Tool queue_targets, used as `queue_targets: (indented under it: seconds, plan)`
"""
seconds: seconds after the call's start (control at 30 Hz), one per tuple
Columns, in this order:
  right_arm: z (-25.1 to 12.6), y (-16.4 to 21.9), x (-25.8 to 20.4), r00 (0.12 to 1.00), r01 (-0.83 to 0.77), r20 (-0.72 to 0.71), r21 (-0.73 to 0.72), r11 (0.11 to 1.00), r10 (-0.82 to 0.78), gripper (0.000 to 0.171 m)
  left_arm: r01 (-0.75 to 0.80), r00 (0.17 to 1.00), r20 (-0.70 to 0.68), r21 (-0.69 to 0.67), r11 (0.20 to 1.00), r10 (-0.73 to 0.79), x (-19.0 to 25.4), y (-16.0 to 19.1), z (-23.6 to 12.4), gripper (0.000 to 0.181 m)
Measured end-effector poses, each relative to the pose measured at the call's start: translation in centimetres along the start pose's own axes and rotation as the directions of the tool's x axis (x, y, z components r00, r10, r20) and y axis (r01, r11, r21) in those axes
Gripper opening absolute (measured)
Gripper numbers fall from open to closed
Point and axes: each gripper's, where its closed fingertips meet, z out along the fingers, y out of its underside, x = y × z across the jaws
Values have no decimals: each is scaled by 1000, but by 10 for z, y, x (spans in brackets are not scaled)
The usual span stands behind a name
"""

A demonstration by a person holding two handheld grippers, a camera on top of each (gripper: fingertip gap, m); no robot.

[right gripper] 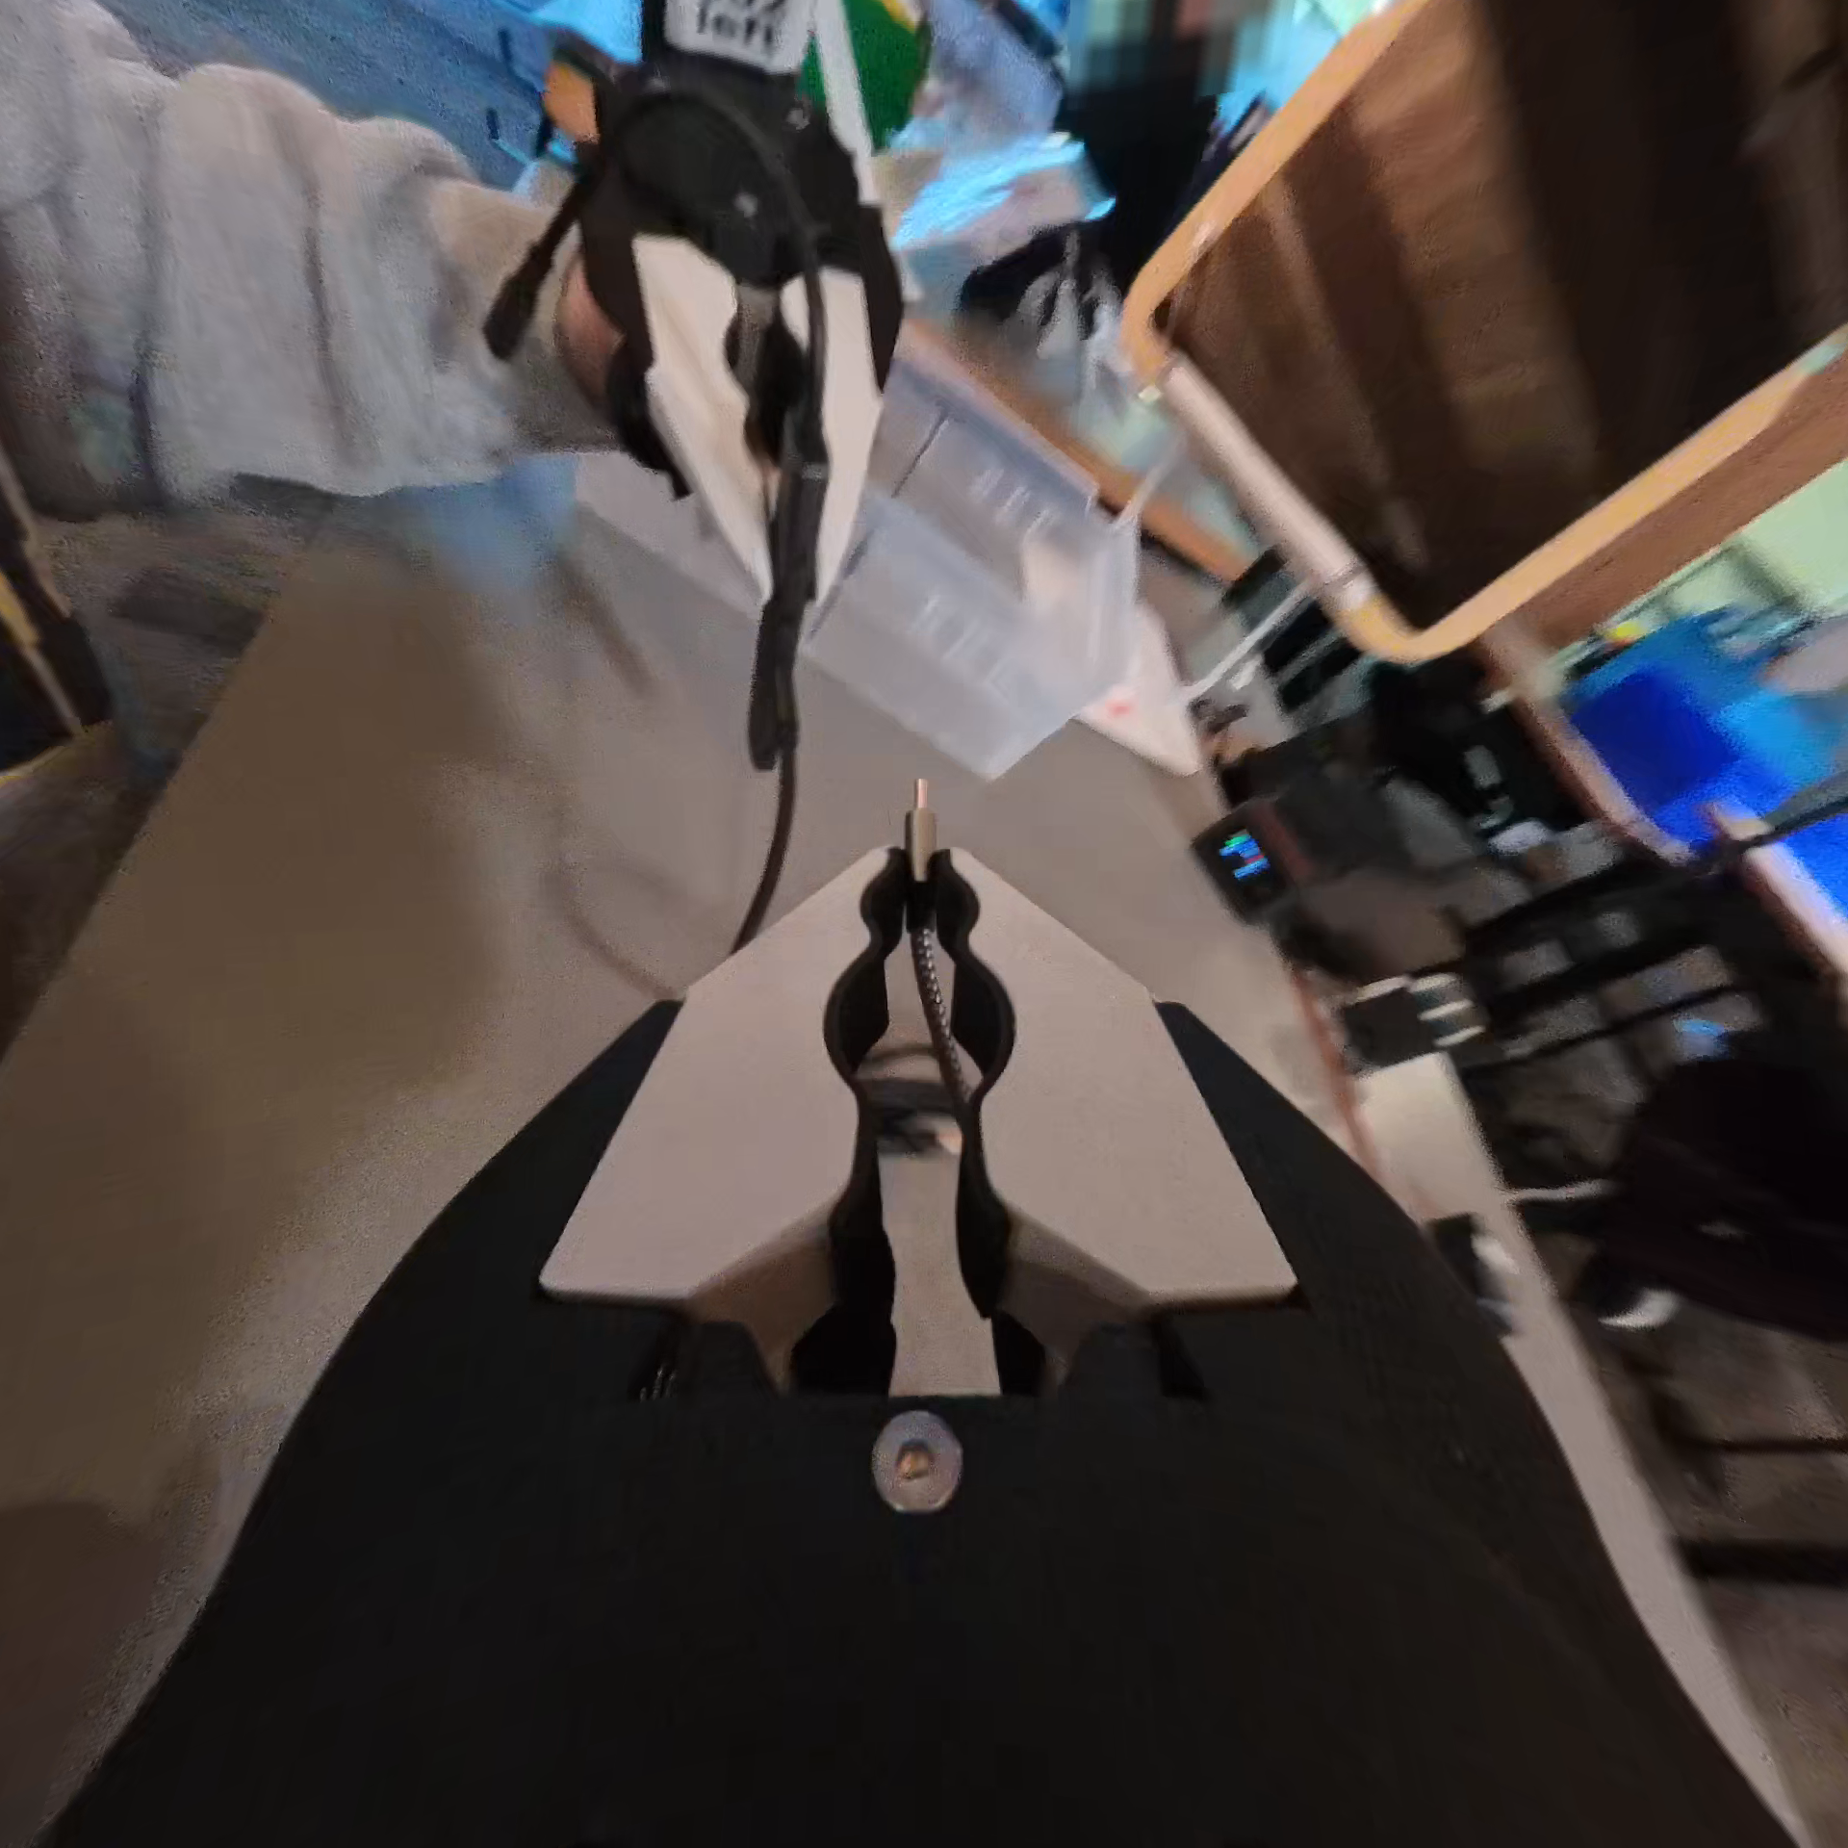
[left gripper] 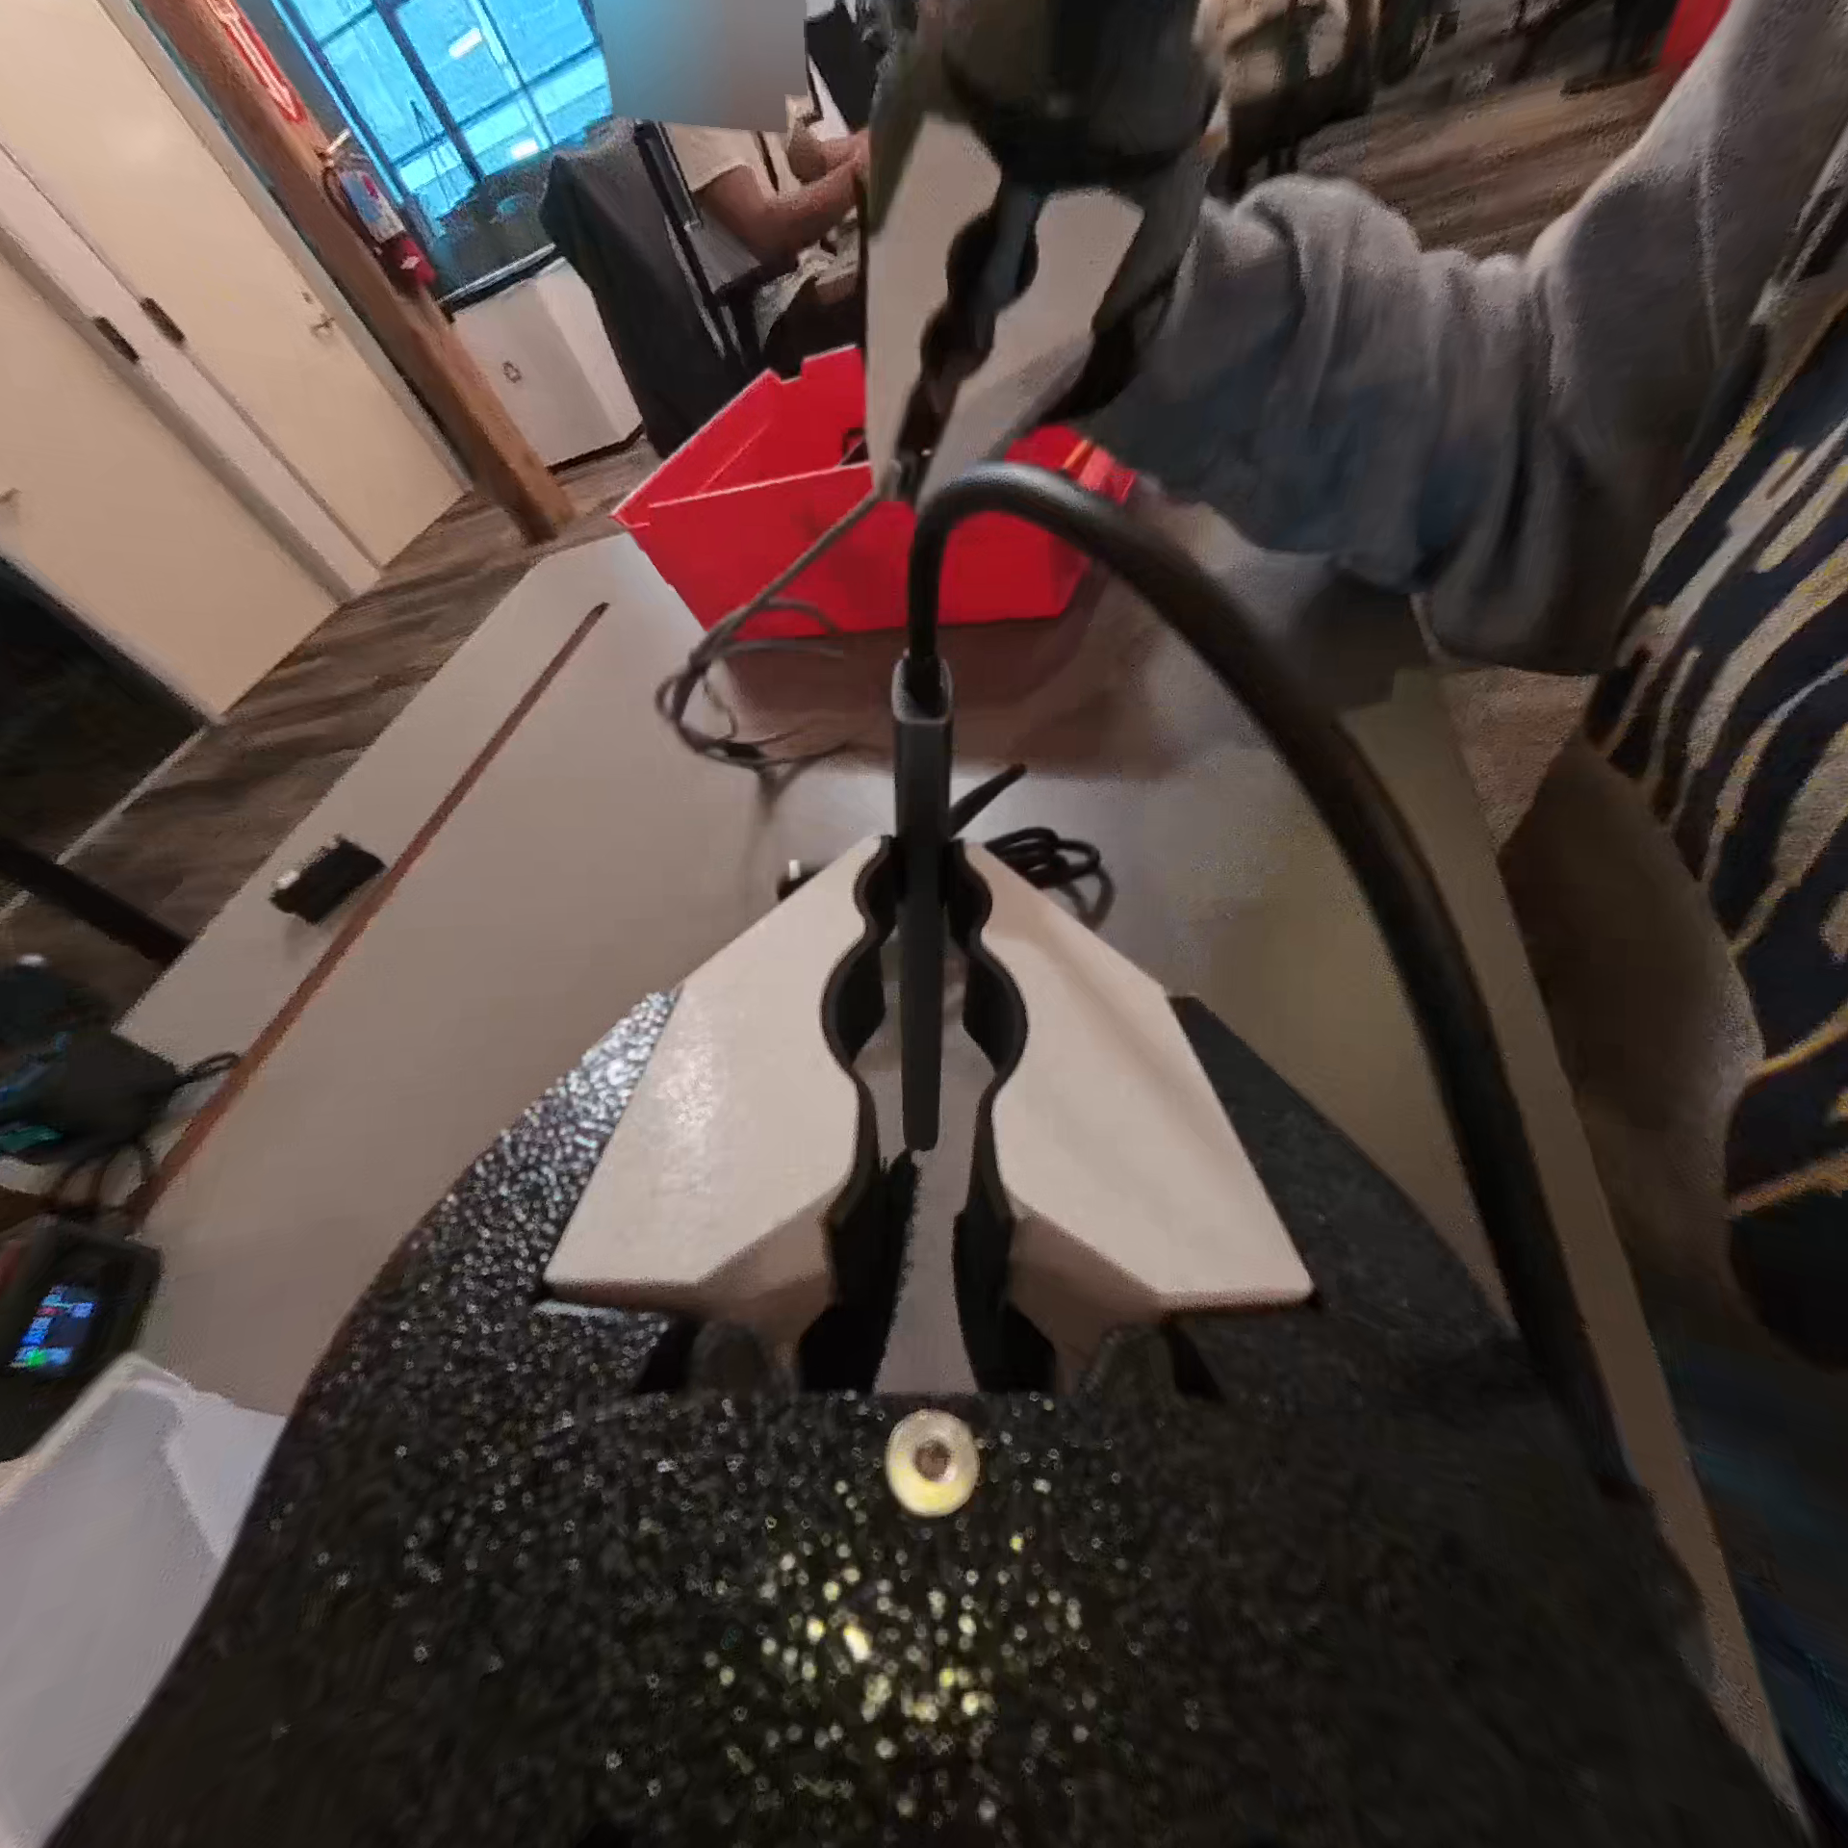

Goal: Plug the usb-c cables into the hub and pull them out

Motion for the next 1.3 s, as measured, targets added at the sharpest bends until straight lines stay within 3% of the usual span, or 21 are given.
queue_targets:
  seconds: [0.07, 0.13, 0.2, 0.37, 0.47, 0.63, 0.8, 1.03, 1.3]
  plan:
    - [1, -3, 4, 997, 57, -45, -88, 995, -61, 5, -38, 999, 10, -33, 999, 39, 6, -9, 10, 7]
    - [2, 21, 11, 990, 90, -82, -275, 957, -116, 5, -49, 999, 2, -57, 997, 49, 11, -10, 16, 8]
    - [-9, 33, 23, 972, 87, -176, -356, 930, -158, 4, -28, 999, 26, -60, 998, 29, 8, -4, 16, 8]
    - [-97, -28, 80, 872, 34, -477, -171, 985, -113, 4, 53, 995, 86, 8, 999, -54, 5, 10, 13, 8]
    - [-158, -62, 117, 851, -30, -525, -69, 997, -11, 4, 72, 990, 115, 40, 997, -77, 3, 19, 17, 8]
    - [-220, -63, 156, 821, -149, -565, -67, 987, 85, 4, 132, 980, 133, 107, 985, -145, -3, 28, 22, 7]
    - [-263, -68, 174, 758, -146, -651, -100, 984, 46, 4, 155, 978, 121, 117, 981, -169, -3, 33, 22, 7]
    - [-284, -29, 179, 723, -236, -687, -138, 962, 79, 4, 191, 974, 98, 128, 973, -204, 0, 37, 23, 7]
    - [-269, 29, 152, 735, -337, -660, -153, 929, 158, 4, 212, 971, 83, 134, 968, -225, 1, 38, 23, 7]
